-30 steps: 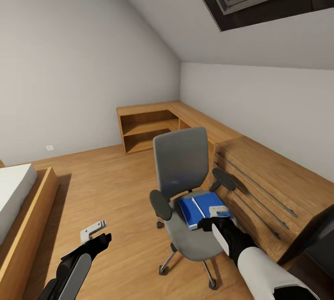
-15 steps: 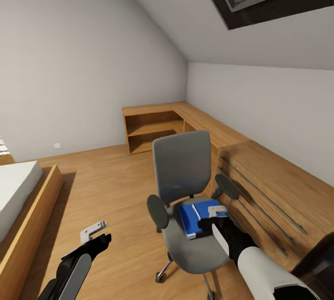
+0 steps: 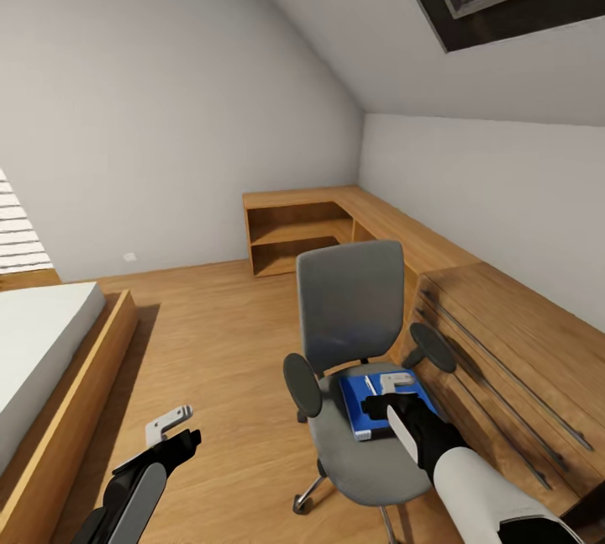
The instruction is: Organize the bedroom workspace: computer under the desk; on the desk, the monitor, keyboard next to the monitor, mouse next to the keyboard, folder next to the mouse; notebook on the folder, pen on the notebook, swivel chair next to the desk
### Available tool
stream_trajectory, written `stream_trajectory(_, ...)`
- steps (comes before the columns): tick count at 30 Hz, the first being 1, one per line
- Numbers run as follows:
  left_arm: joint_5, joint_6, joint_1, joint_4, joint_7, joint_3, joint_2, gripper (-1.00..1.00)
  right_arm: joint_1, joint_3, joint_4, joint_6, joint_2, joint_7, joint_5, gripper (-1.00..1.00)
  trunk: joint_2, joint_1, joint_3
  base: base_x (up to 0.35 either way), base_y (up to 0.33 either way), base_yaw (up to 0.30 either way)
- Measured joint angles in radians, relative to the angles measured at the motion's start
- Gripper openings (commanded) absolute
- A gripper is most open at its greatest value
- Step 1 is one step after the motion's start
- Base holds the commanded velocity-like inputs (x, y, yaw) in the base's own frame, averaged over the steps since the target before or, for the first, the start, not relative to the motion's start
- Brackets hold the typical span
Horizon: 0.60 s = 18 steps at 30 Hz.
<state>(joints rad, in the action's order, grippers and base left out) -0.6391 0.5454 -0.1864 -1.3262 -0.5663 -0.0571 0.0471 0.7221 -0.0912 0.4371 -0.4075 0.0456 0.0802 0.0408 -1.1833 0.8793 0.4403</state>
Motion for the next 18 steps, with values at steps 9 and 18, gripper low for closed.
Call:
stream_trajectory(9,0.001,-0.003,0.000,-0.003,0.004,-0.002,-0.001,1.00,0.000,0.000,0.000,0.000,-0.022,-0.006,0.002,1.00,0.000,0.000,0.000,0.070,0.000,0.004)
stream_trajectory(18,0.002,-0.002,0.000,-0.006,0.007,-0.001,0.001,1.00,0.000,-0.001,0.000,-0.001,-0.021,-0.003,0.001,1.00,0.000,0.000,0.000,0.171,0.000,0.000)
